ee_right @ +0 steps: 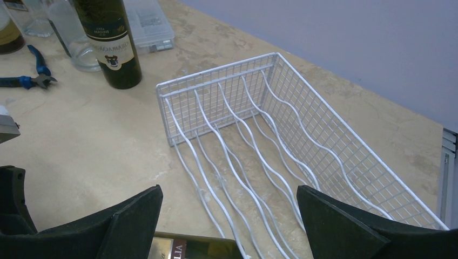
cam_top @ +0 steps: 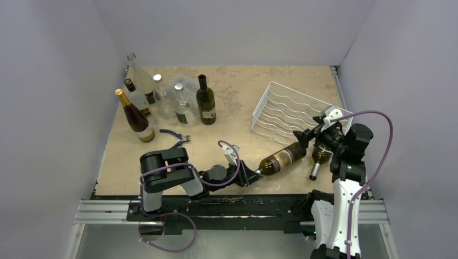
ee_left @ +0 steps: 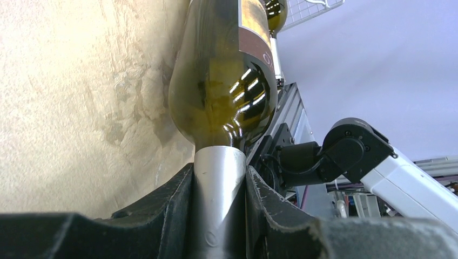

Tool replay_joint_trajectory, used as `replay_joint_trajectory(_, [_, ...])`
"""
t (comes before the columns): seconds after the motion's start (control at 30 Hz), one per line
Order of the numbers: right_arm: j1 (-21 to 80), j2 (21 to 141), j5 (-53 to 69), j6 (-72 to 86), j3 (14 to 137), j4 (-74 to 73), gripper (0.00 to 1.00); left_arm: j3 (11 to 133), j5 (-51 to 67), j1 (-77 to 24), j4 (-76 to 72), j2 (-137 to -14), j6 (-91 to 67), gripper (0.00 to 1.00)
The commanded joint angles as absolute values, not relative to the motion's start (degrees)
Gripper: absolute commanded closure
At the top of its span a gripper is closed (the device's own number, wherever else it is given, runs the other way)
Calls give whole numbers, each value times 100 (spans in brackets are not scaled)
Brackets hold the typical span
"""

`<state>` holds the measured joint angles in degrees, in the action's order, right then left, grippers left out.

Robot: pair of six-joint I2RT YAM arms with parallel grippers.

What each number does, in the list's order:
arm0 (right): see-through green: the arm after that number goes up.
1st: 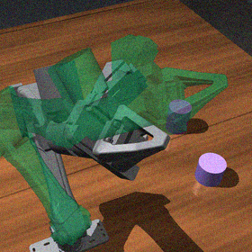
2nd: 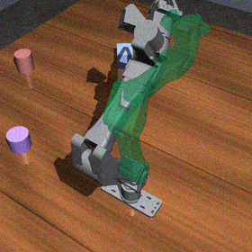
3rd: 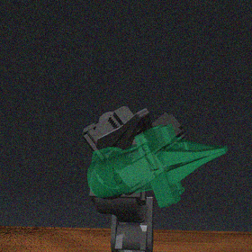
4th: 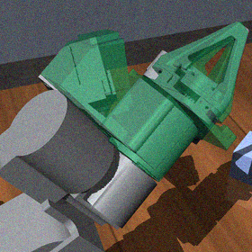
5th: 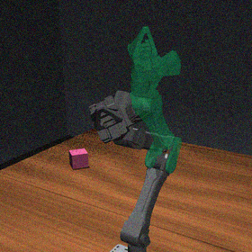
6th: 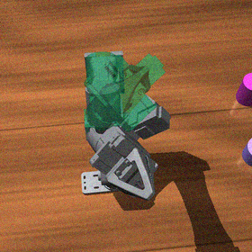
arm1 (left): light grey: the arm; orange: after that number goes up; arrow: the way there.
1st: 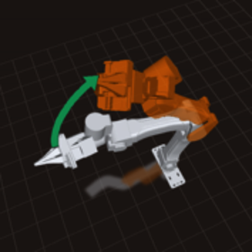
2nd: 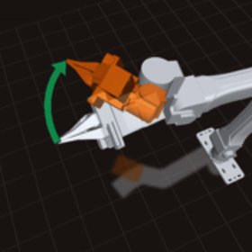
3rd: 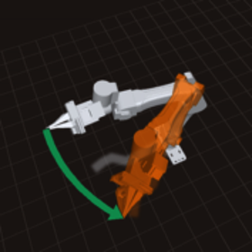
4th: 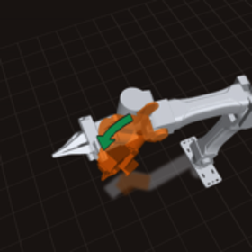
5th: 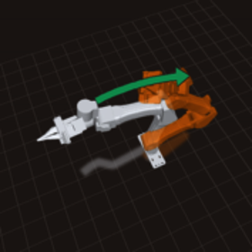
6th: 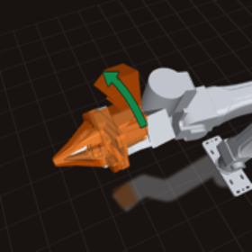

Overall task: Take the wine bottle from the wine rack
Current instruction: Pick up the wine bottle from the wine rack.

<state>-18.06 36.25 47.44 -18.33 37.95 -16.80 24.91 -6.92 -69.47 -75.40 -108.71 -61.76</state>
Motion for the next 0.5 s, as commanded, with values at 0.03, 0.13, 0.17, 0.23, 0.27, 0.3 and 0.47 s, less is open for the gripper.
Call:
replay_joint_trajectory(0.03, [-1828,3606,5016,-2054,3799,-1800,1,2320,-1147,-6930,-8156,-10529,-6064,100])
replay_joint_trajectory(0.13, [-1828,3619,5102,-2123,3797,-1849,1,2284,-1143,-6951,-8156,-10467,-6056,100])
replay_joint_trajectory(0.17, [-1828,3624,5132,-2146,3798,-1868,1,2265,-1149,-6952,-8156,-10441,-6050,100])
replay_joint_trajectory(0.23, [-1828,3635,5186,-2187,3803,-1910,1,2228,-1165,-6961,-8156,-10389,-6047,100])
replay_joint_trajectory(0.27, [-1824,3643,5212,-2215,3799,-1936,1,2203,-1175,-6961,-8161,-10361,-6047,100])
replay_joint_trajectory(0.3, [-1828,3649,5242,-2243,3802,-1965,1,2175,-1185,-6969,-8161,-10331,-6059,100])
replay_joint_trajectory(0.47, [-1819,3792,5496,-2560,3899,-2322,1,2000,-1198,-6970,-8156,-10196,-6153,100])
